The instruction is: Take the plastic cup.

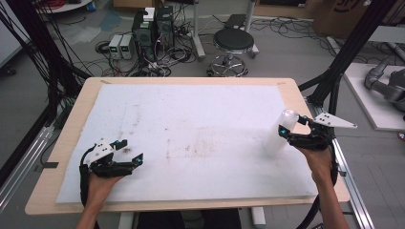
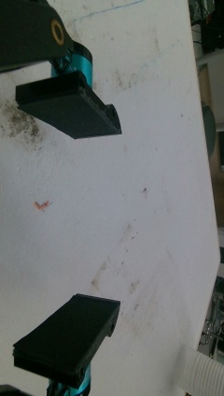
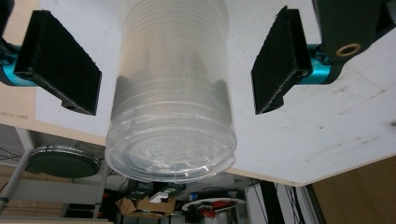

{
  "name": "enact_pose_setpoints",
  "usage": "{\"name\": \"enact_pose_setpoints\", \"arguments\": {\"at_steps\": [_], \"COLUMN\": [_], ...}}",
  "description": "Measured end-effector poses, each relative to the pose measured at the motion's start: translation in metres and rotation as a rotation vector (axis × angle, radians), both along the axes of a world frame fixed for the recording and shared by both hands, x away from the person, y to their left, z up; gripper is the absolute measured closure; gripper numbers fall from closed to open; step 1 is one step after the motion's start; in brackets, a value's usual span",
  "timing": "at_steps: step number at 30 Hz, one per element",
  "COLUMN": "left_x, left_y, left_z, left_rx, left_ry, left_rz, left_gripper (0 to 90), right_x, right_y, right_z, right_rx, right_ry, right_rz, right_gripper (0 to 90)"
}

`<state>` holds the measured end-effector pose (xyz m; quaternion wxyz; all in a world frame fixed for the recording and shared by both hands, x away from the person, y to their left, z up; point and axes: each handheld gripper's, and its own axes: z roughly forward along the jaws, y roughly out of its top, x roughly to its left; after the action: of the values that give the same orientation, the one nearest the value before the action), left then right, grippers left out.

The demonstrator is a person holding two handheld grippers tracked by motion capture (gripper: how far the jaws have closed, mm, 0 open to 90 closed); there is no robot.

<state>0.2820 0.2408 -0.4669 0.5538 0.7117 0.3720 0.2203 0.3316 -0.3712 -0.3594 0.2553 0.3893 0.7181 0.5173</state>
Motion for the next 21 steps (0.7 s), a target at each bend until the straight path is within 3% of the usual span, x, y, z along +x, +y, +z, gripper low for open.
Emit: {"name": "enact_pose_setpoints", "arguments": {"at_steps": [4,8,21], "left_x": [0.0000,0.0001,0.0004], "left_y": [0.0000,-0.0001,-0.0003], "left_z": [0.0000,0.0000,0.0000], "left_rx": [0.001,0.004,0.005], "left_ry": [0.000,0.003,0.004], "left_rz": [0.000,-0.001,-0.003], "left_gripper": [13.8,13.8,13.8], "right_x": [0.0019,0.0017,0.0032], "right_y": [0.0013,0.0026,0.0030], "right_z": [-0.0024,-0.0045,-0.0063], "right_rx": [0.006,0.000,-0.002], "right_ry": [0.002,-0.012,-0.019], "right_rz": [-0.006,0.000,-0.006], "right_gripper": [16.4,25.4,34.2]}}
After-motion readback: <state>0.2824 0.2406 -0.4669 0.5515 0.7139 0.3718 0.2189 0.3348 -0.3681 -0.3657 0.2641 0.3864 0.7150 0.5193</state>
